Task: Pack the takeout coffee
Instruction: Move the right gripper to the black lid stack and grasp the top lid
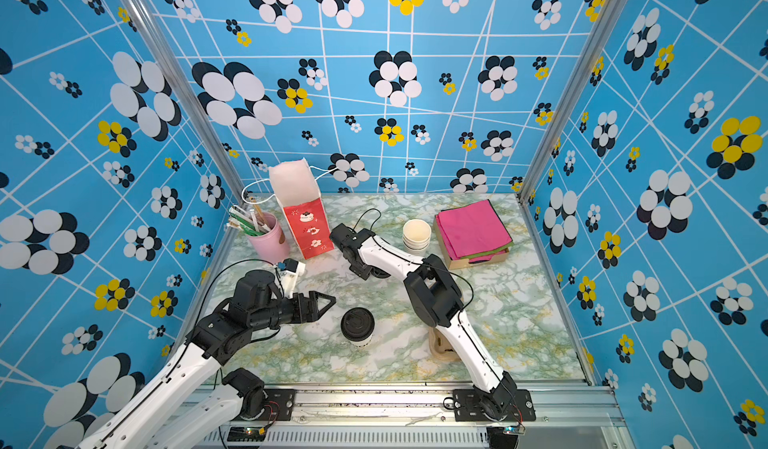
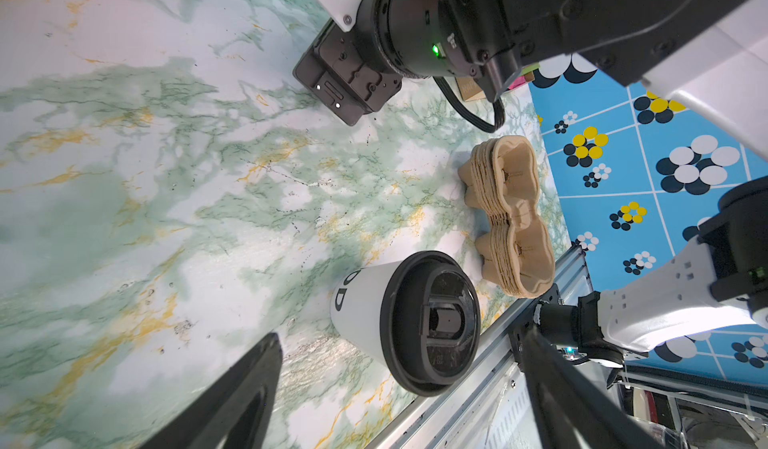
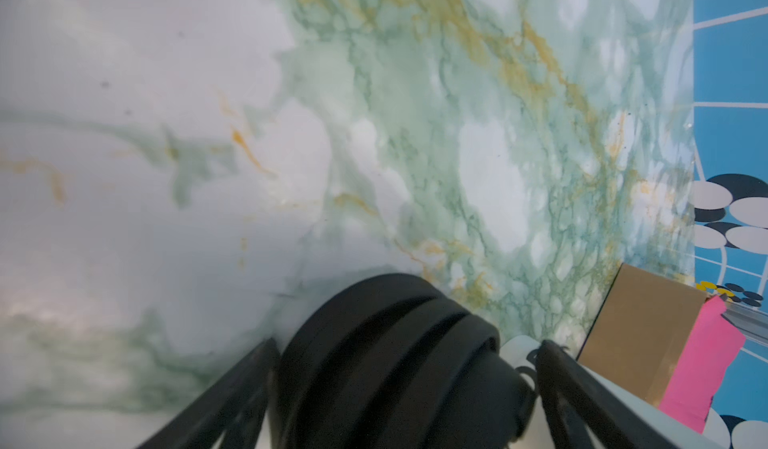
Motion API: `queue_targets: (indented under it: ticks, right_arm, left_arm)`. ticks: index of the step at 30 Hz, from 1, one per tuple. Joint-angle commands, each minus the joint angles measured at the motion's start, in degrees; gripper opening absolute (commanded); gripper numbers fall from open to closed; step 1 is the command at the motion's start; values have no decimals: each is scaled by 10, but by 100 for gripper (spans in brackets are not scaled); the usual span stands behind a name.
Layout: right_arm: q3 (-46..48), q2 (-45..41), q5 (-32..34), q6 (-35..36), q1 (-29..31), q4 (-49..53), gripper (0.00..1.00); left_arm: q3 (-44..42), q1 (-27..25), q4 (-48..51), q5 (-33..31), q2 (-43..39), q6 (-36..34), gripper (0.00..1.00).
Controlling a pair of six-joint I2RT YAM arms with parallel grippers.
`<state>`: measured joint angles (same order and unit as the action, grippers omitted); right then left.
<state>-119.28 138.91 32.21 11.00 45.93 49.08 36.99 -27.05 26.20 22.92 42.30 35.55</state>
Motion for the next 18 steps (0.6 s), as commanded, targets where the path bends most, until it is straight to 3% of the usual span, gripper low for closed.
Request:
queue_targets:
  ticks: [1, 8, 18]
  right_arm:
    - [-30, 26, 29, 31, -9, 4, 99]
    - [-81, 63, 38, 53, -12, 12, 99]
    - [-97, -18, -65, 5, -12, 4, 99]
  left_arm:
    - [-8, 4, -16, 8, 3, 7, 91]
    - [-11, 6, -18, 8, 2, 7, 91]
    - [-10, 8, -10, 3, -13, 3, 91]
